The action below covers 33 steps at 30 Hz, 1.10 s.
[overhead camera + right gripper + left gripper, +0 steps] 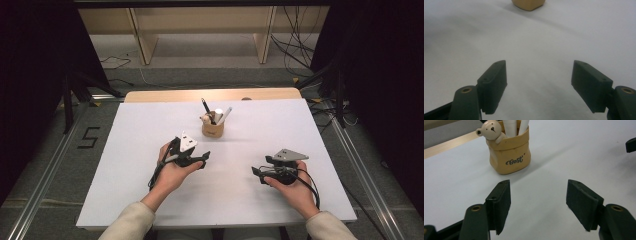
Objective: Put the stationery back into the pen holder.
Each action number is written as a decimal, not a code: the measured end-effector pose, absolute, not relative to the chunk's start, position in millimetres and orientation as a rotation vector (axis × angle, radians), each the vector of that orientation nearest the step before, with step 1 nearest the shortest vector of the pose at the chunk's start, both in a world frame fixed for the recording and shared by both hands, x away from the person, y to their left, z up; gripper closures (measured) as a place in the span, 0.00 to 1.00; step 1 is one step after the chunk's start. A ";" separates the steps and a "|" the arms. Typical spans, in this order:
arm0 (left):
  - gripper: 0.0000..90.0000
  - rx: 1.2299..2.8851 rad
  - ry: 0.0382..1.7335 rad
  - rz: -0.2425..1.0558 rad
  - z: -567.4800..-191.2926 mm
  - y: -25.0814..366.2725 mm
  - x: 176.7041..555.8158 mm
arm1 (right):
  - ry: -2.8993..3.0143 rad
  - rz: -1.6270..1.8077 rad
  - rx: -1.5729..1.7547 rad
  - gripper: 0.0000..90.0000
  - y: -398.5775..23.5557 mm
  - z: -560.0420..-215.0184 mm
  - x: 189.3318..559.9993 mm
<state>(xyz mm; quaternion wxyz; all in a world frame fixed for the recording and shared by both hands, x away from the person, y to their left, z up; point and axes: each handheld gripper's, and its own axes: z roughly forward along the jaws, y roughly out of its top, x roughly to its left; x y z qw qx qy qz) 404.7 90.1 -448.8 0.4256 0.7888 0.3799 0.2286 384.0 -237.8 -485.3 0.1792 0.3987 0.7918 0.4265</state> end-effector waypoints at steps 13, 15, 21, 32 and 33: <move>0.39 1.994 0.947 0.575 -450.5 112.5 390.4 | 2.236 1.211 1.128 0.32 -238.1 -484.9 383.9; 0.38 1.998 0.952 0.574 -451.4 117.6 388.4 | 2.236 1.210 1.128 0.32 -237.9 -484.9 383.9; 0.38 1.998 0.964 0.576 -452.2 131.0 382.3 | 2.237 1.211 1.127 0.32 -237.8 -484.9 383.8; 0.36 2.015 0.962 0.582 -464.9 153.2 367.2 | 2.241 1.212 1.114 0.32 -238.0 -484.4 383.6; 0.36 2.015 0.964 0.584 -466.5 155.4 365.7 | 2.242 1.212 1.114 0.32 -238.0 -484.4 383.6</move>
